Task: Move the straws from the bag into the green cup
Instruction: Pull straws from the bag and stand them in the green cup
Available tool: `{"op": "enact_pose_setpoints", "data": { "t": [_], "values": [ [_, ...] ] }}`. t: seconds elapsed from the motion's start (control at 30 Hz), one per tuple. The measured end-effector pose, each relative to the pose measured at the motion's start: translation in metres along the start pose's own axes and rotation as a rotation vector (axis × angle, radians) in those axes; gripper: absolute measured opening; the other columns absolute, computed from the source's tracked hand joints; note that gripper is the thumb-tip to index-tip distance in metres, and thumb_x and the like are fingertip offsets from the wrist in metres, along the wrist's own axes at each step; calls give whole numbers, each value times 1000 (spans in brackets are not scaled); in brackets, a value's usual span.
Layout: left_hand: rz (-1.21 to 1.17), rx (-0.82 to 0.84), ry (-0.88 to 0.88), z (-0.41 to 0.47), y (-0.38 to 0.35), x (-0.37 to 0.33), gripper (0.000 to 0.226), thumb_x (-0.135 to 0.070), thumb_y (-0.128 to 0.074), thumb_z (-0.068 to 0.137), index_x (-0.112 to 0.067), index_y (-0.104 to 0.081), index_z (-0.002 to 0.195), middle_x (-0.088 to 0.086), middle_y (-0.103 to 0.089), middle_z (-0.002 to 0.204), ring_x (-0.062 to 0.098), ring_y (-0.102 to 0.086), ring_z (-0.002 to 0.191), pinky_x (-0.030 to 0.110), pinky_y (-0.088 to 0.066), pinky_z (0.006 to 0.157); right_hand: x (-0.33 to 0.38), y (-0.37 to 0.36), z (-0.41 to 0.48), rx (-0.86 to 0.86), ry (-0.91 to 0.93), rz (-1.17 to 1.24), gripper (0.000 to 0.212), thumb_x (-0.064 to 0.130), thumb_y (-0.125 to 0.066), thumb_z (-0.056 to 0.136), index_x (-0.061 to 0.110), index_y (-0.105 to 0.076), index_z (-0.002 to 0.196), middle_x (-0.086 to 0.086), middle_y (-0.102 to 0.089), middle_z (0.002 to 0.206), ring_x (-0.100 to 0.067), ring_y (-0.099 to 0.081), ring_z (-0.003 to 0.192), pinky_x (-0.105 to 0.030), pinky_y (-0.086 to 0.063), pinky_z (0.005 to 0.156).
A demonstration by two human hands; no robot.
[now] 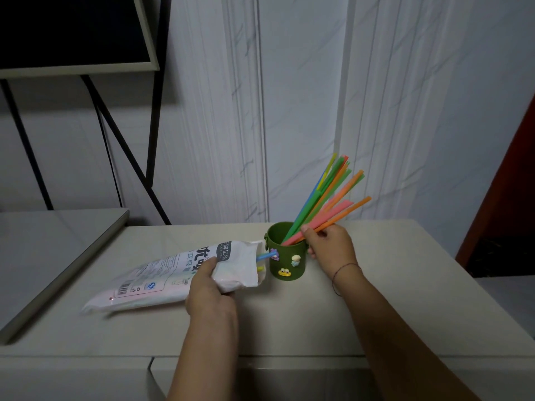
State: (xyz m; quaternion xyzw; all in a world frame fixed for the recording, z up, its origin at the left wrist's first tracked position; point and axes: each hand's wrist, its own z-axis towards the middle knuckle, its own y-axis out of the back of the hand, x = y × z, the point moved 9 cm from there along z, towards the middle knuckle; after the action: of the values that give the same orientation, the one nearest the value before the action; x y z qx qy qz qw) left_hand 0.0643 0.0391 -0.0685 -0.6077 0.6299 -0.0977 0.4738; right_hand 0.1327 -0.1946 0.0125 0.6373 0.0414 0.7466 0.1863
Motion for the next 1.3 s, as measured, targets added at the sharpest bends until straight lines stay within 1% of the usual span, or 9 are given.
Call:
{"op": "enact_pose_setpoints", "data": {
  "t": [0.13,0.2,0.4,0.57,0.67,0.83,0.97,1.13,1.3],
  "values": [
    [11,-2,-4,-1,1,-1,47,2,-62,82,-11,-54,125,9,-64,127,17,-63,75,33,-54,45,-2,-2,0,12,-18,167,14,17,-67,83,9,-65,93,-1,-62,68,-10,-56,55,-16,-43,49],
    [14,12,-1,0,-1,-2,39,2,-62,81,-13,-54,116,9,-64,127,17,-63,74,34,-55,46,0,4,0,-15,-5,261,11,13,-70,80,15,-63,87,-1,-63,72,-9,-55,57,-16,-43,50],
    [43,57,13,-2,-4,2,51,1,-64,78,-9,-56,127,10,-65,125,29,-65,110,56,-49,95,3,18,-1,-129,31,267,6,15,-65,84,14,-62,89,5,-59,65,-9,-55,57,-25,-45,58],
    [91,81,-25,-11,-11,3,53,1,-65,80,-9,-54,131,9,-65,124,26,-65,106,46,-56,80,-5,18,1,-111,-3,170,11,18,-66,83,17,-58,76,-2,-59,59,-17,-57,53,-37,-53,65],
    [86,118,-43,-15,-15,2,54,0,-65,80,-10,-52,132,10,-65,125,28,-64,112,50,-52,89,-16,11,-1,-46,-134,185,20,21,-71,79,8,-58,88,-10,-63,70,-13,-56,47,-26,-50,49],
    [96,151,-81,-17,-17,1,38,-2,-71,75,-15,-61,110,11,-68,119,30,-67,106,59,-48,95,-23,-15,-33,270,-419,293,30,31,-54,92,7,-54,75,-11,-54,61,-8,-50,33,-16,-42,38],
    [113,156,-241,-34,-24,-9,43,1,-74,75,-11,-63,115,7,-70,113,22,-69,98,43,-54,92,-14,-35,-58,447,-537,513,35,39,-46,95,7,-59,90,-10,-59,66,-12,-54,43,-17,-41,40],
    [194,192,-372,-48,-33,-13,28,1,-74,75,-20,-65,91,2,-71,104,16,-69,90,31,-55,80,3,-54,-64,482,-465,740,14,12,-49,94,4,-59,91,-9,-57,67,-9,-52,42,-17,-42,40],
    [125,180,-302,-40,-29,-13,40,1,-73,76,-15,-62,112,5,-70,111,19,-69,95,36,-55,87,1,-47,-60,442,-447,775,11,0,-54,89,0,-65,87,-9,-61,68,-5,-55,45,-15,-48,44]
  ]
}}
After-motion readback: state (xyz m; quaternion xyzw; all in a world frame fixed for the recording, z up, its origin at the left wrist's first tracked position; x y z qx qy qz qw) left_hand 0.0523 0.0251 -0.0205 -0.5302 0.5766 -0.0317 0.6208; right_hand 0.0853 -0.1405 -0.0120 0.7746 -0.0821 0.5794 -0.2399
